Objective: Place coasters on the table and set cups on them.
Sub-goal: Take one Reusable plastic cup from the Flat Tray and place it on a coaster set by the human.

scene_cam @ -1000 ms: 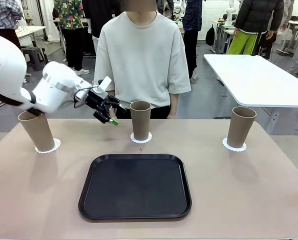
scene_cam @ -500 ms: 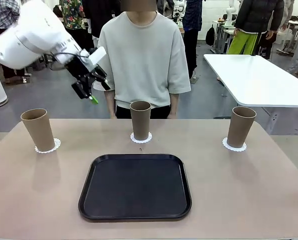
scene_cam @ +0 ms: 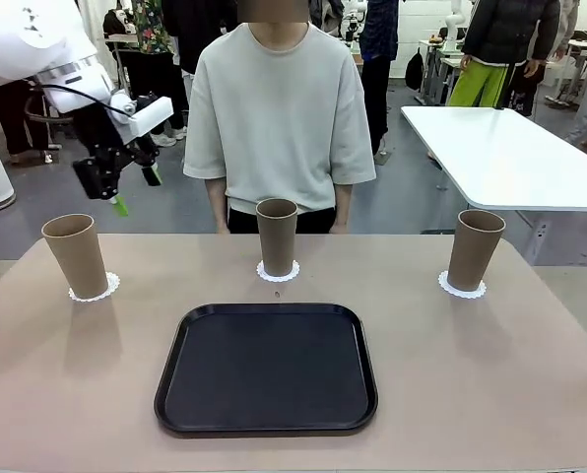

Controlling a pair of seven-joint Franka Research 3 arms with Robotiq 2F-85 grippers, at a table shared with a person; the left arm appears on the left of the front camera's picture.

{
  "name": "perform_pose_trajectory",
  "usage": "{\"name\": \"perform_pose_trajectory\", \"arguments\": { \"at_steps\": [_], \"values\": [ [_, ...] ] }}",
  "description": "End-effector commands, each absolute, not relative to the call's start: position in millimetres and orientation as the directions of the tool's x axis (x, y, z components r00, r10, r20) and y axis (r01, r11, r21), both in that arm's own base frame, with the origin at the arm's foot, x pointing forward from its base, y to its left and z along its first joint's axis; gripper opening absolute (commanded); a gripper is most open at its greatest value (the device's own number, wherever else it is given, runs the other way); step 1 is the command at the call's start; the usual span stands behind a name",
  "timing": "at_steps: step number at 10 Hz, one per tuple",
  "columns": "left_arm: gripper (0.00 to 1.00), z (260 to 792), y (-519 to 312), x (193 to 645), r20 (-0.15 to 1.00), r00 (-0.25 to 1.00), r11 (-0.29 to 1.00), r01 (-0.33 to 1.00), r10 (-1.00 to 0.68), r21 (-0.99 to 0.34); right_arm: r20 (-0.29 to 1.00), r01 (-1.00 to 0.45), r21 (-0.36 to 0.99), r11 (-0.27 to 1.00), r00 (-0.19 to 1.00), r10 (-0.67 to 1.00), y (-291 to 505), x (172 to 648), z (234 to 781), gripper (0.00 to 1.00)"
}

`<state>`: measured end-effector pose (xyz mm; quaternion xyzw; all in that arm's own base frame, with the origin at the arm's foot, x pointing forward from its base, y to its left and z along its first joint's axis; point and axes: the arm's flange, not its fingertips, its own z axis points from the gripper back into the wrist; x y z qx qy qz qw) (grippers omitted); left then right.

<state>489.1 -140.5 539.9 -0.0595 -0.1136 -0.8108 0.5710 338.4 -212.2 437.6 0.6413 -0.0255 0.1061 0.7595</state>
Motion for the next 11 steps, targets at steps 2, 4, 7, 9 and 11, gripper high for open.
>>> {"name": "perform_pose_trajectory", "arguments": {
  "at_steps": [2, 4, 7, 9, 11],
  "values": [
    [1.00, 545, -143, 453, 0.279, -0.295, -0.252, 0.951, -0.914, 0.182, 0.175, -0.194, 0.969, 0.151, 0.976, 0.130, -212, 337, 439, 1.00],
    [1.00, 545, -138, 473, 0.230, -0.341, -0.326, 0.940, -0.912, 0.099, 0.175, -0.194, 0.969, 0.151, 0.976, 0.130, -212, 337, 439, 1.00],
    [1.00, 545, -138, 473, 0.230, -0.341, -0.326, 0.940, -0.912, 0.099, 0.175, -0.194, 0.969, 0.151, 0.976, 0.130, -212, 337, 439, 1.00],
    [1.00, 545, -138, 473, 0.230, -0.341, -0.326, 0.940, -0.912, 0.099, 0.175, -0.194, 0.969, 0.151, 0.976, 0.130, -212, 337, 439, 1.00],
    [1.00, 540, -144, 465, 0.193, -0.120, -0.107, 0.991, -0.974, 0.077, 0.175, -0.194, 0.969, 0.151, 0.976, 0.130, -212, 337, 439, 1.00]
  ]
}}
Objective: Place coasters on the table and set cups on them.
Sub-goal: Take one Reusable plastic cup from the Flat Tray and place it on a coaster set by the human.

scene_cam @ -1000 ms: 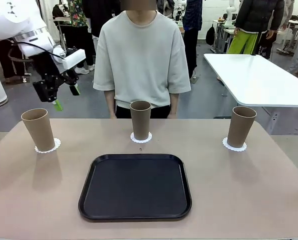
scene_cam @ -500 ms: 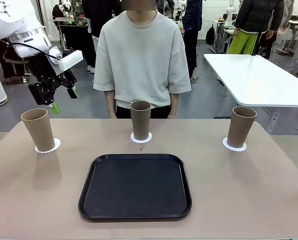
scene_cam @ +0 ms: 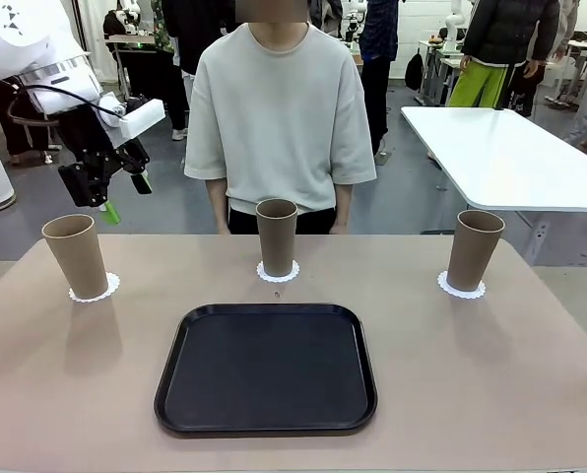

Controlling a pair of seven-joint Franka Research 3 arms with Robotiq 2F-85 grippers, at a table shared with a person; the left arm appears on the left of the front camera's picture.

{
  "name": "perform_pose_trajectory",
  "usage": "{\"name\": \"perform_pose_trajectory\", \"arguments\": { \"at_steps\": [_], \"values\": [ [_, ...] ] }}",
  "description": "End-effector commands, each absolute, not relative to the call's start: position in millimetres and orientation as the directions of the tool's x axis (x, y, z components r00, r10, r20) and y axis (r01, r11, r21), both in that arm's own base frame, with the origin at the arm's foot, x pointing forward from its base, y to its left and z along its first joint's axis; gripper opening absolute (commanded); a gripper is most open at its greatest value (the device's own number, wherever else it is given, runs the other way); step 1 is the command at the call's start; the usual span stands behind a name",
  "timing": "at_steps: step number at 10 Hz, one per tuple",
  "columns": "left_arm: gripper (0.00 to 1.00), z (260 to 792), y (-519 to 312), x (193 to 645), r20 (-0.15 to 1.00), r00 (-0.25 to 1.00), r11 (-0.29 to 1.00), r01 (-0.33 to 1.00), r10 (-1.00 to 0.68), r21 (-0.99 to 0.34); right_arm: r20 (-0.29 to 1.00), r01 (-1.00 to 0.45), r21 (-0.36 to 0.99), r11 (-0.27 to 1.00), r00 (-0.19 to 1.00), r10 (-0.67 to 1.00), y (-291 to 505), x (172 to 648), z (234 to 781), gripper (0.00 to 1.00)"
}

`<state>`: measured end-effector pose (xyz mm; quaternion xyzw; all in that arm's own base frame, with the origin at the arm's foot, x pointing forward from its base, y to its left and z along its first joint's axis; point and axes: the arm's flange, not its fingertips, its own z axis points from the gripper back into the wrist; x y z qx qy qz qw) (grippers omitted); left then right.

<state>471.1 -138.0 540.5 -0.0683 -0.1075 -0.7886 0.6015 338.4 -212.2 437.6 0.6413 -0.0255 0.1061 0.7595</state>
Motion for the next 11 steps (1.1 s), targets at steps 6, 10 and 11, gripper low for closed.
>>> {"name": "perform_pose_trajectory", "arguments": {
  "at_steps": [6, 10, 11],
  "values": [
    [1.00, 549, -106, 355, 0.094, 0.534, 0.537, 0.843, -0.840, 0.009, 0.175, -0.194, 0.969, 0.151, 0.976, 0.130, -212, 337, 439, 1.00],
    [1.00, 554, -96, 356, 0.133, 0.513, 0.509, 0.858, -0.848, -0.064, 0.175, -0.194, 0.969, 0.151, 0.976, 0.130, -212, 337, 439, 1.00],
    [1.00, 543, -72, 376, 0.358, 0.597, 0.470, 0.795, -0.718, -0.384, 0.175, -0.194, 0.969, 0.151, 0.976, 0.130, -212, 337, 439, 1.00]
  ]
}}
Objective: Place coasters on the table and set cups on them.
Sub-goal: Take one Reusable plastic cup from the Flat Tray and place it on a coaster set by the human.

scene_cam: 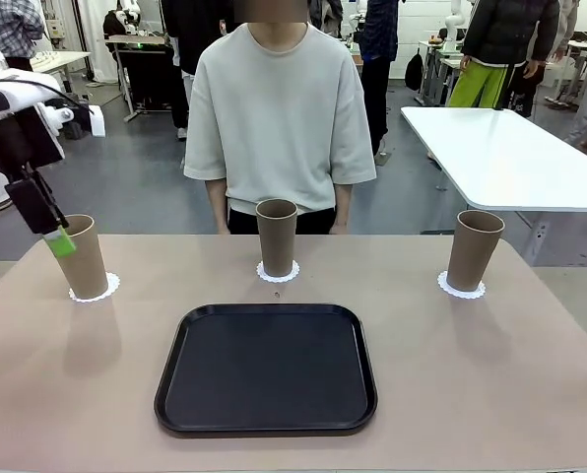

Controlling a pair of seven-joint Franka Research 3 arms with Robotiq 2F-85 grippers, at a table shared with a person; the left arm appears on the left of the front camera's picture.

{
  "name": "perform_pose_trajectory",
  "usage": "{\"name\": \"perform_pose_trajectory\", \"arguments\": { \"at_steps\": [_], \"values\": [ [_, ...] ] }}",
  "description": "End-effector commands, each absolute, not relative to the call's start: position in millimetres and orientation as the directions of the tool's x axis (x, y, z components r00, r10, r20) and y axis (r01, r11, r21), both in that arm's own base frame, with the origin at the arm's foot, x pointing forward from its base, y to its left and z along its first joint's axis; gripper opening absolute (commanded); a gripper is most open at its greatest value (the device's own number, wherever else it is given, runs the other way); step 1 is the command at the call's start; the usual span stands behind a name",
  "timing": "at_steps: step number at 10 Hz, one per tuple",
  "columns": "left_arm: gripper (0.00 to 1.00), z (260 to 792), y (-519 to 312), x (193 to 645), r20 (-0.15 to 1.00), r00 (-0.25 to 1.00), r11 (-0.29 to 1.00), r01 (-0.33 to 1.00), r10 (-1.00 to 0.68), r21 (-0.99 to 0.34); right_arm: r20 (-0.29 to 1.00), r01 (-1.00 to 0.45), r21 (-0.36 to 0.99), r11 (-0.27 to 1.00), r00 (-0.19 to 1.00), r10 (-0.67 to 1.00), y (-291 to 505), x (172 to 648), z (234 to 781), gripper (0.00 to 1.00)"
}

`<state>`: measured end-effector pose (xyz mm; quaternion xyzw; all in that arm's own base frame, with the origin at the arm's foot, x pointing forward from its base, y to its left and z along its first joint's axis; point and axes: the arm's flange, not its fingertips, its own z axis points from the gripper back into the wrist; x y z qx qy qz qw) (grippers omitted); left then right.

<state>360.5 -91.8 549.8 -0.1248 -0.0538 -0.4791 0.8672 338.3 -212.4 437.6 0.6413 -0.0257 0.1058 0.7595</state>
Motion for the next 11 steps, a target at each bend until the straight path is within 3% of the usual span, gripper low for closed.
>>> {"name": "perform_pose_trajectory", "arguments": {
  "at_steps": [1, 2, 4, 7, 11],
  "values": [
    [1.00, 539, -40, 388, 0.478, 0.706, 0.336, 0.686, -0.523, -0.645, 0.175, -0.194, 0.969, 0.151, 0.976, 0.130, -212, 337, 439, 1.00],
    [1.00, 535, -11, 396, 0.497, 0.780, 0.198, 0.593, -0.380, -0.780, 0.175, -0.194, 0.969, 0.151, 0.976, 0.130, -212, 337, 439, 1.00],
    [1.00, 533, 35, 412, 0.433, 0.863, 0.083, 0.467, -0.261, -0.881, 0.175, -0.194, 0.969, 0.151, 0.976, 0.130, -212, 337, 439, 1.00],
    [1.00, 523, 124, 406, 0.358, 0.932, 0.184, 0.362, -0.054, -0.914, 0.175, -0.194, 0.969, 0.151, 0.976, 0.130, -212, 337, 439, 1.00],
    [1.00, 500, 187, 379, 0.287, 0.958, 0.306, 0.281, -0.026, -0.910, 0.175, -0.194, 0.969, 0.151, 0.976, 0.130, -212, 337, 439, 1.00]
  ]
}}
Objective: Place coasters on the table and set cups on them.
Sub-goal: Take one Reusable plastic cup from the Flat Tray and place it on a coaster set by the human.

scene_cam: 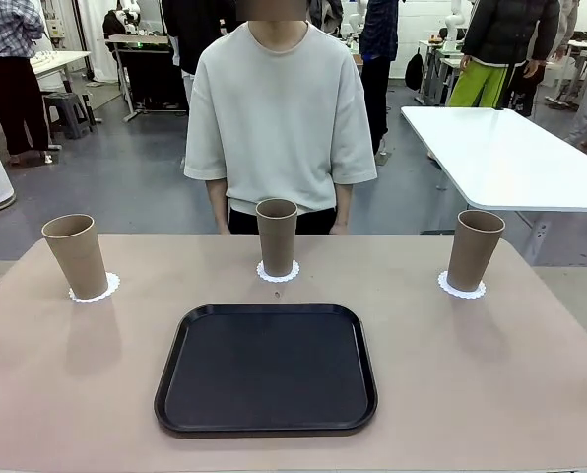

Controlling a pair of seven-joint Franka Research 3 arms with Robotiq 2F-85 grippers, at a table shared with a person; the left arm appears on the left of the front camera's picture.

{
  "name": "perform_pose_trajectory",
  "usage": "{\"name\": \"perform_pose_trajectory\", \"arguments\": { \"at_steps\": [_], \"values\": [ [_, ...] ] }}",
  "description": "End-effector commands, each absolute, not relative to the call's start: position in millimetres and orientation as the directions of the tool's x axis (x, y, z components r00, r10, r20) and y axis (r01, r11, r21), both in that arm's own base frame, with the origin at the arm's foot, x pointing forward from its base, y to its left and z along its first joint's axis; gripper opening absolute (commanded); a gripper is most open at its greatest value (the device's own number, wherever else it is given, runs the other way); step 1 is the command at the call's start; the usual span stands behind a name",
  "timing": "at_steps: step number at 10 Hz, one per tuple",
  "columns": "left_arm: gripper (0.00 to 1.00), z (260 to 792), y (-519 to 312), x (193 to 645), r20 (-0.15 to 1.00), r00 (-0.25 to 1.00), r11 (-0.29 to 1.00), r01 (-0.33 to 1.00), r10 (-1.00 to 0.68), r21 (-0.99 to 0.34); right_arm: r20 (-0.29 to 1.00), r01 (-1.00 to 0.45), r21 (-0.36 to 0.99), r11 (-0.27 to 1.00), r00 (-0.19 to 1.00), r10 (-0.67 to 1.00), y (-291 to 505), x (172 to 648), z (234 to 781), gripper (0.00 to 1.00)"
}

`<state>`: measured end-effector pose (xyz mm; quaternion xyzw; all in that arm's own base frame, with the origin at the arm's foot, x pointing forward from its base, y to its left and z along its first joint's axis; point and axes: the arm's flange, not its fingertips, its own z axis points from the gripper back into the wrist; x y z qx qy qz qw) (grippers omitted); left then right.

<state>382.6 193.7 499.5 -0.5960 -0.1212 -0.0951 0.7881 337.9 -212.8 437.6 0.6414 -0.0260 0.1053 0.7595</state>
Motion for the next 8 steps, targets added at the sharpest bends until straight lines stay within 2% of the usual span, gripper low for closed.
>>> {"name": "perform_pose_trajectory", "arguments": {
  "at_steps": [1, 4, 5, 6, 7, 8],
  "values": [
    [1.00, 498, 191, 372, 0.271, 0.961, 0.318, 0.275, -0.059, -0.907, 0.175, -0.194, 0.969, 0.151, 0.976, 0.130, -212, 337, 439, 1.00],
    [1.00, 481, 195, 358, 0.246, 0.965, 0.346, 0.263, -0.094, -0.901, 0.175, -0.194, 0.969, 0.151, 0.976, 0.130, -212, 337, 439, 1.00],
    [1.00, 481, 195, 356, 0.269, 0.960, 0.361, 0.281, -0.084, -0.889, 0.175, -0.194, 0.969, 0.151, 0.976, 0.130, -212, 337, 439, 1.00],
    [1.00, 489, 179, 355, 0.397, 0.909, 0.329, 0.415, -0.126, -0.848, 0.175, -0.194, 0.969, 0.151, 0.976, 0.130, -212, 337, 439, 1.00],
    [1.00, 482, 197, 364, 0.234, 0.969, 0.337, 0.249, -0.083, -0.908, 0.175, -0.194, 0.969, 0.151, 0.976, 0.130, -212, 337, 439, 1.00],
    [1.00, 482, 197, 364, 0.234, 0.969, 0.337, 0.249, -0.083, -0.908, 0.175, -0.194, 0.969, 0.151, 0.976, 0.130, -212, 337, 439, 1.00]
  ]
}}
